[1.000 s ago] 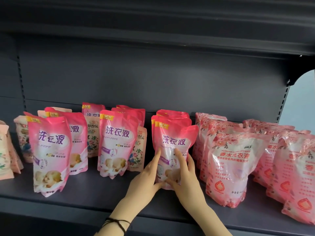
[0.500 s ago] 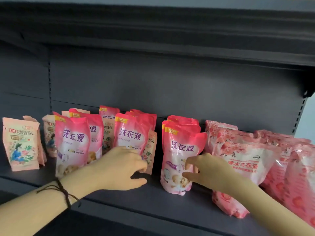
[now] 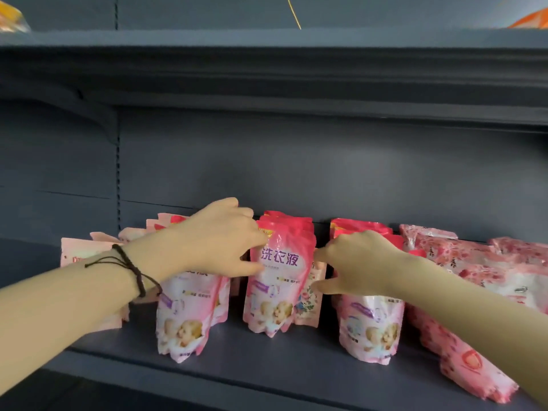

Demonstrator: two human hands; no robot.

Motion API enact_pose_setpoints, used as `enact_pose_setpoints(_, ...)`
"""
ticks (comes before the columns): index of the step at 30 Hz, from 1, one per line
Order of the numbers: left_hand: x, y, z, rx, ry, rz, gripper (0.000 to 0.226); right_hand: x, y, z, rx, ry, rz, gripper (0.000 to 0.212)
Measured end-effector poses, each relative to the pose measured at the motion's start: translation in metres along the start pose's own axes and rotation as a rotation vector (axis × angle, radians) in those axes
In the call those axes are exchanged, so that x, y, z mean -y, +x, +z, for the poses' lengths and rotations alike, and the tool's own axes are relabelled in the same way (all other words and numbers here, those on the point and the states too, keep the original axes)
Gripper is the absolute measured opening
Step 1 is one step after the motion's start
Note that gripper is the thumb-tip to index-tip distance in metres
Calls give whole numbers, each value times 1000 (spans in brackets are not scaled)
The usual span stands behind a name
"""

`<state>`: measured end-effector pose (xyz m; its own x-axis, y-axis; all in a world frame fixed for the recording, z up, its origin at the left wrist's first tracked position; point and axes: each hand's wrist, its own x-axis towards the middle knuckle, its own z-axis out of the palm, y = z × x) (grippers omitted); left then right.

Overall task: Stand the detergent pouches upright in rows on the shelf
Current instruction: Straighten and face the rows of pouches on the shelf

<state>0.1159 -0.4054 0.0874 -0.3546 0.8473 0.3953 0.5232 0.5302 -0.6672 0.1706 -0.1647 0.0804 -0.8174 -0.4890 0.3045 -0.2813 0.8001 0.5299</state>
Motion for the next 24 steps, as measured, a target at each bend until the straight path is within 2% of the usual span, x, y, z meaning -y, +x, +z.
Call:
enact_pose_setpoints(3, 24, 5, 6, -13, 40, 32, 47, 8, 24, -10, -4, -40, 33, 50)
enact_pose_setpoints(6, 45, 18, 13, -5, -51, -46, 47, 8, 45, -11, 19, 82, 143, 39)
enact_pose_setpoints(9, 58, 37, 28, 42, -413, -203, 27, 1, 64, 1, -71, 522, 278, 25)
enact_pose_setpoints(12, 69, 54, 49, 111, -732, -306, 22, -9, 80, 19, -181, 790, 403, 32)
enact_pose_setpoints(15, 75, 65, 66, 257, -908, -321, 33, -21, 90, 35, -193, 787, 480, 33)
enact_pose_setpoints(17, 76, 71, 76, 321, -938, -331, 33, -25, 94, 41, -157, 711, 475, 22)
enact_pose_setpoints(20, 77, 78, 85, 312, -949, -343, 21, -22, 99, 46, -112, 592, 424, 11)
enact_pose_setpoints(22, 79, 79, 84, 289, -921, -340, 9, -20, 100, 43, -116, 609, 425, 10)
enact_pose_setpoints(24, 81, 78, 80, 289, -903, -322, 8, -19, 98, 37, -127, 676, 418, 8)
